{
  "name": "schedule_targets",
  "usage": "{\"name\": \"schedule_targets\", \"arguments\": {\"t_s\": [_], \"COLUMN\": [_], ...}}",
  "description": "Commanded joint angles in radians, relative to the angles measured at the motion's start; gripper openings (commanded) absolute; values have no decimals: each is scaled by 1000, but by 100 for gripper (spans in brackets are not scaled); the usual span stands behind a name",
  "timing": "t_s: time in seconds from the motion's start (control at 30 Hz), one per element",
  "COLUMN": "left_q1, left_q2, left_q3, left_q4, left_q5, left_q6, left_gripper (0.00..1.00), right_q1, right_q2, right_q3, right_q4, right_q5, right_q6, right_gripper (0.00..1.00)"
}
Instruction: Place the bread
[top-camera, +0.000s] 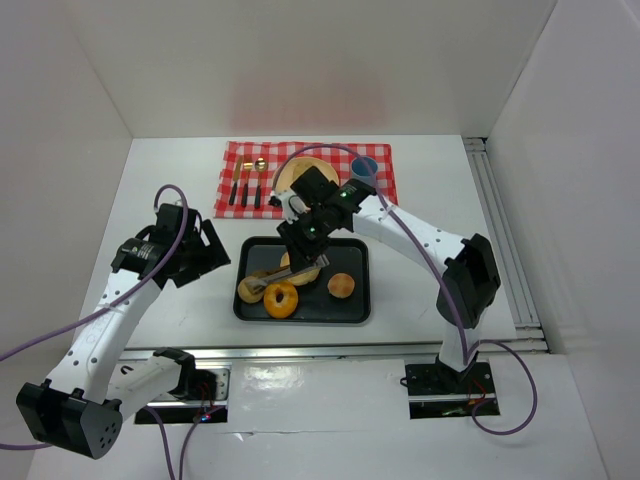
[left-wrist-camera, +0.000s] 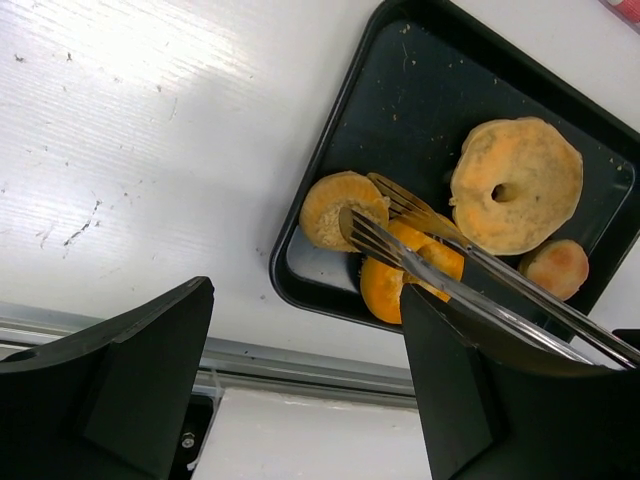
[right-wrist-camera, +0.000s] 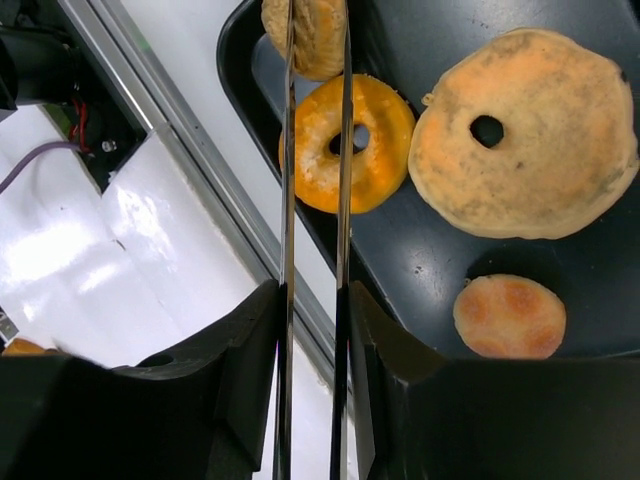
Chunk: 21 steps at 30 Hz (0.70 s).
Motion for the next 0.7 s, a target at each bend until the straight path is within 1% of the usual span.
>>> {"name": "schedule_targets", "arguments": {"t_s": [0.0,0.03,0.13,0.33,0.47,0.5,0.57,0.67], "left_q1": [6,6,6,6,6,6,6,6], "left_q2": [-18,-18,-18,3,14,14,14,14], "left_q3": [22,22,32,43,43,43,43,43], "left_q4": [23,23,32,51,51,60,60,72], "left_q5": [10,10,10,19,19,19,28,28], "left_q6": [21,21,11,11,11,11,2,2], "left_gripper": [88,88,88,88,88,88,88,88], "right_q1": [-2,-14,-51,-123,-201,-214,-252,-301], "right_q2": [-32,-58,-106,-149,-172,-183,-183,-161], "right_q3": [72,72,72,53,35,35,35,50], "right_q4": [0,0,0,85,164,203,245,328], "right_q5": [28,63,86,138,206,286,341,353], "right_q6": [-5,-5,18,80,139,158,189,222], "right_gripper": [23,23,22,22,22,22,22,22]}}
